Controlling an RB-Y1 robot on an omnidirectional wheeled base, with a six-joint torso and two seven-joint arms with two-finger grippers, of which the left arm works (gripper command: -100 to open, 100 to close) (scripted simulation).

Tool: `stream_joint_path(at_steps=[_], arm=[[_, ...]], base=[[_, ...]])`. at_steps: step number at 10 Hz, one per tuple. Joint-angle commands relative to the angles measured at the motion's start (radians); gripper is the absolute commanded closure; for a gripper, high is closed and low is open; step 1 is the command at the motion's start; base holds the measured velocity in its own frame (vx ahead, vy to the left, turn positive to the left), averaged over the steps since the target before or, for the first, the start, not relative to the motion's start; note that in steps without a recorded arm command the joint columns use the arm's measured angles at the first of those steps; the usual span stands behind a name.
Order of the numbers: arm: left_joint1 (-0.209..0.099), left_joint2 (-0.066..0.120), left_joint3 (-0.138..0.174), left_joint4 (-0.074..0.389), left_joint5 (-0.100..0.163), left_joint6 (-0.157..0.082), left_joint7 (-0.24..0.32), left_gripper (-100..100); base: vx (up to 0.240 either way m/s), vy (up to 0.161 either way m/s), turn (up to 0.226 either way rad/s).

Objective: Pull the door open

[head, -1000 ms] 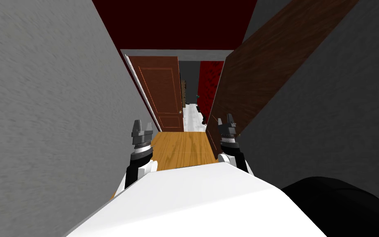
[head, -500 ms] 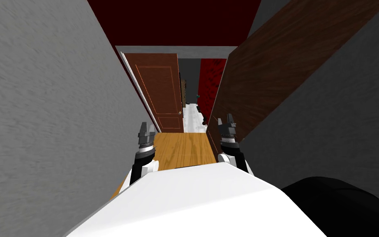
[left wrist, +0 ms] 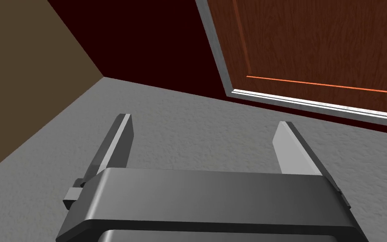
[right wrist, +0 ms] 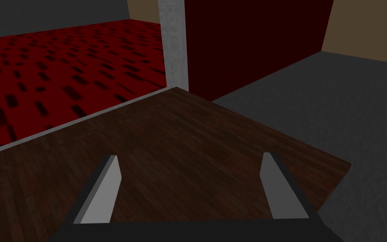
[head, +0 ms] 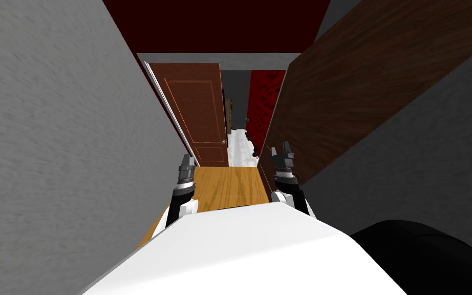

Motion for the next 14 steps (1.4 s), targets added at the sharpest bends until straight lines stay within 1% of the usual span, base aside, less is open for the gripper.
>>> stream_joint_path(at_steps=[1, 2, 5, 6, 14], arm=[[-0.007, 0.006, 0.002, 0.029, -0.006, -0.01, -0.02, -100], [-0.018, 0.012, 0.005, 0.062, -0.014, -0.018, -0.042, -100], [-0.035, 0.021, 0.009, 0.116, -0.026, -0.031, -0.078, -100], [-0.046, 0.028, 0.012, 0.152, -0.034, -0.039, -0.102, -100], [-0.096, 0.053, 0.024, 0.311, -0.07, -0.077, -0.209, -100]], base=[[0.092, -0.01, 0.009], [0.129, -0.028, 0.009], [0.106, -0.022, 0.01], [0.123, -0.033, 0.012], [0.104, -0.023, 0.01]])
